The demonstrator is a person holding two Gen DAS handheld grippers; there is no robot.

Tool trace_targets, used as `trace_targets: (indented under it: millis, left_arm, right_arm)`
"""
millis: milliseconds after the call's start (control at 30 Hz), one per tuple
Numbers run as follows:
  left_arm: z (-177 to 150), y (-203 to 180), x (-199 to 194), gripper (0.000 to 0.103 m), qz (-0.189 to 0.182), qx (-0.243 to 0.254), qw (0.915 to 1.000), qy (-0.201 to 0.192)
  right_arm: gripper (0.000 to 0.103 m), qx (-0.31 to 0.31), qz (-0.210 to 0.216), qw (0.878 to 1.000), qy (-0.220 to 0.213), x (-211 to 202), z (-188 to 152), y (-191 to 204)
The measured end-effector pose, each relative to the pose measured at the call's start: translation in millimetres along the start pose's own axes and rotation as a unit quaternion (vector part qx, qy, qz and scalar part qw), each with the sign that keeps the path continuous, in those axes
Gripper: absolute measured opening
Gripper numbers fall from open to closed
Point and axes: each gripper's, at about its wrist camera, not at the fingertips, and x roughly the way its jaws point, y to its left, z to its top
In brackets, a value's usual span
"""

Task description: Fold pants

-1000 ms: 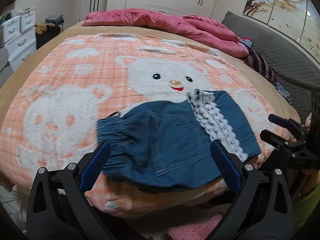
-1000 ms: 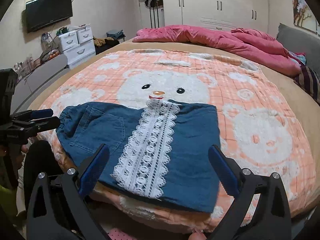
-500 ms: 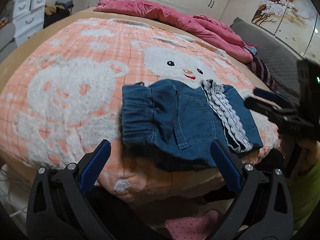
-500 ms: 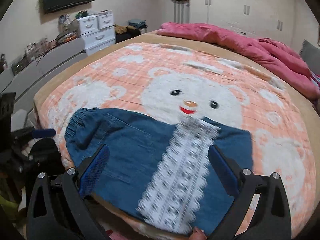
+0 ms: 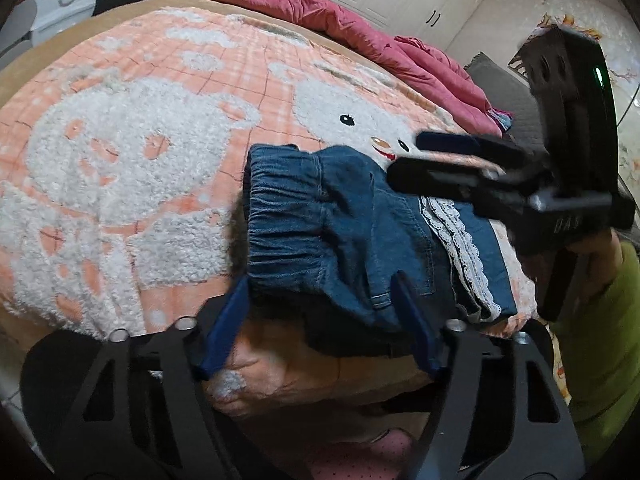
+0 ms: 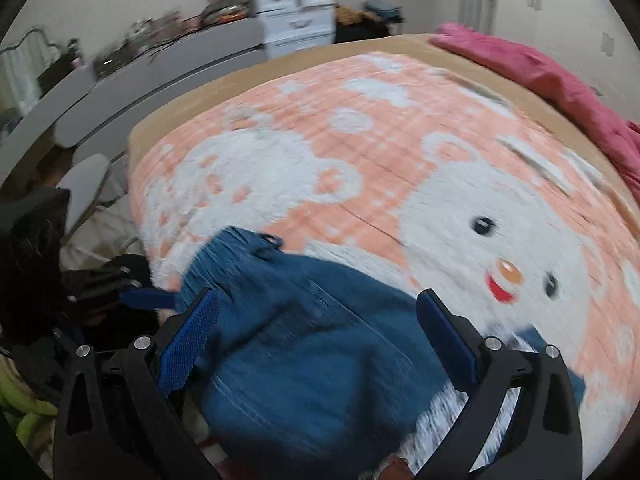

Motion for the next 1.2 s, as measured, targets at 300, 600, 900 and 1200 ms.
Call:
trace_targets:
  millis: [300, 600, 900, 1200]
  left_arm:
    - [-1, 10, 15, 0.049, -0.004, -0.013, 0.9998, 0.012]
    - [-1, 30, 11, 0.067, -0.017, -0.058, 0.9981, 0.007]
    - [11, 12, 7, 0.081, -0.055, -0.052, 0.9969, -0.021]
    - [28, -37, 17, 0.053, -0.129, -0.054, 0.9901, -0.008]
  right_arm:
    - [0.096, -0.024, 0.078, 0.993, 0.091, 62, 20, 6]
    - [0.033, 0.021, 0.164, 0.983, 0.083, 62, 13, -7]
    - [0.032, 0.028, 0.223, 0.974, -0.021, -10, 1, -37]
    - [0.032, 0.029, 0.211, 0.972, -0.096, -64, -26, -78]
